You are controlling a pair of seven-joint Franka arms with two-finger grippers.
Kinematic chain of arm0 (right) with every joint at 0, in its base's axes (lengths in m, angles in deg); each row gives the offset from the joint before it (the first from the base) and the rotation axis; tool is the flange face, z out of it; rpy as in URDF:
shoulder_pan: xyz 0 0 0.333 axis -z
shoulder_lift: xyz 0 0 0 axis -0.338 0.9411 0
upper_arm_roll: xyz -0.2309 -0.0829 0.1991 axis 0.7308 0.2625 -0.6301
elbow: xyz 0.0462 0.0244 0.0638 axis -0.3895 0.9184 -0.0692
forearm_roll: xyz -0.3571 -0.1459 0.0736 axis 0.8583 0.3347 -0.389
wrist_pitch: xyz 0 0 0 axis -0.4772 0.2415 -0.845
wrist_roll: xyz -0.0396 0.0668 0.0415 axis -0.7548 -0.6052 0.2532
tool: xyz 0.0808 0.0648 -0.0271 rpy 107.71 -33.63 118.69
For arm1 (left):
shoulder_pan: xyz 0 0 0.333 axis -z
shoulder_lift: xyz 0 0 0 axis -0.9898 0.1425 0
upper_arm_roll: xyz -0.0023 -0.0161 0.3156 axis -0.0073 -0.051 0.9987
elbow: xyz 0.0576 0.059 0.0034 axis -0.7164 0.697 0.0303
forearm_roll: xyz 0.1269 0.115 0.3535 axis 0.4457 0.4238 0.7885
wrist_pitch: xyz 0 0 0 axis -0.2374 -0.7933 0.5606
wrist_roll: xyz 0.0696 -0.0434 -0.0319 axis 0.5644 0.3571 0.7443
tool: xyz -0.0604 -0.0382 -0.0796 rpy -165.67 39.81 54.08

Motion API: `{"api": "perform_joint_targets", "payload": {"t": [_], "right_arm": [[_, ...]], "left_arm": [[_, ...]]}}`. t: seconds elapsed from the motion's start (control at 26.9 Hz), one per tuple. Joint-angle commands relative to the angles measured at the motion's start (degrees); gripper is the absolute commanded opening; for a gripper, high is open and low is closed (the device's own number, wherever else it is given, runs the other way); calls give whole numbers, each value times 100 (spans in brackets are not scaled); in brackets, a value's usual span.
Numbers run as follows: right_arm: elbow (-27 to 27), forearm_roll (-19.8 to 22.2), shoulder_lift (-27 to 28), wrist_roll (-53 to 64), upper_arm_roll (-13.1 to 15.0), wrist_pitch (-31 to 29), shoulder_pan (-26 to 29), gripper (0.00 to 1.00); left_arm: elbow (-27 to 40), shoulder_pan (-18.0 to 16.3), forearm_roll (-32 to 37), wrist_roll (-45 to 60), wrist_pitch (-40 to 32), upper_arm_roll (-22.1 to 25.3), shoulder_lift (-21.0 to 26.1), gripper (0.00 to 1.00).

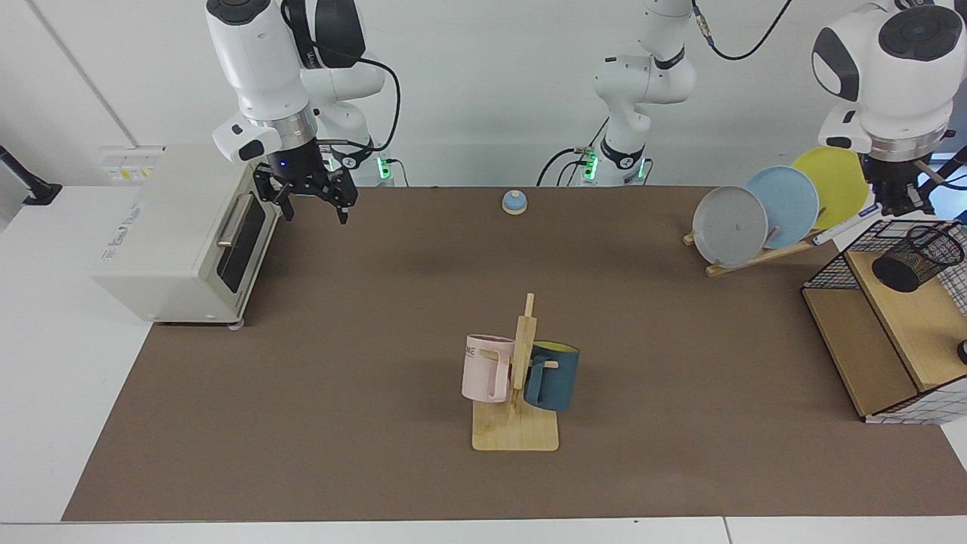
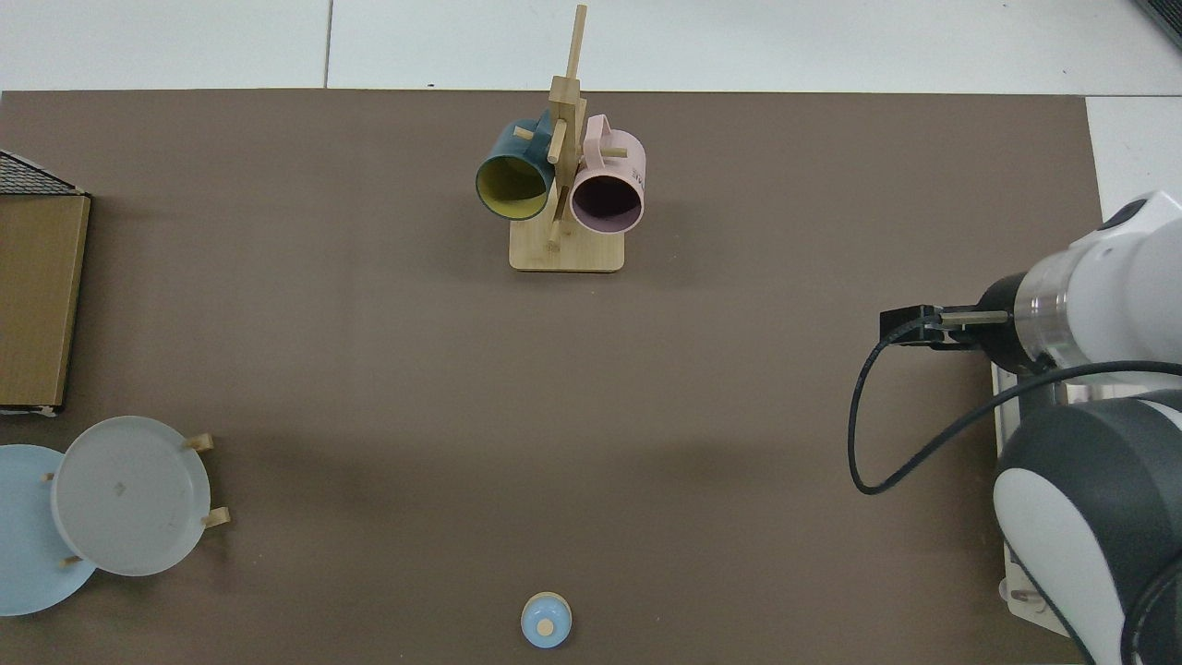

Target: Put markers into pen holder

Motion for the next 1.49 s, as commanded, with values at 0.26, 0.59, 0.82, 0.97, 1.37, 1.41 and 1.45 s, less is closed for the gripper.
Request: {"api": "perform_joint_targets", "payload": {"t": [0.26,0.59,0.82,0.97,1.37,1.41,1.45], "right_arm": [[-701,119,307,953,-88,366,308,100],[-1792,83,853,882,-79,1202,335,100],[-1651,101,783,900,-88,1185,476,100],[-1555,39,730,900,-88,1211,493,100],[-1510,4,695,900,-97,1176,476,100],[-1510,-4,695,900,-97,1176,484,100],[-1510,4,695,900,-97,1176,484,100]], "left_arm": [[-344,-283,645,-234,485,541,321,0],[-1198,-714,759,-718,1038,558,1087,0],[-1154,-846,768,-709,1241,576,1113,0],[-1136,-855,777,-709,1259,584,1122,0],[-1022,-838,777,-604,1215,619,1429,100],[-1022,-820,777,-586,1188,646,1429,100],[-1031,-803,777,-586,1179,646,1429,100]]}}
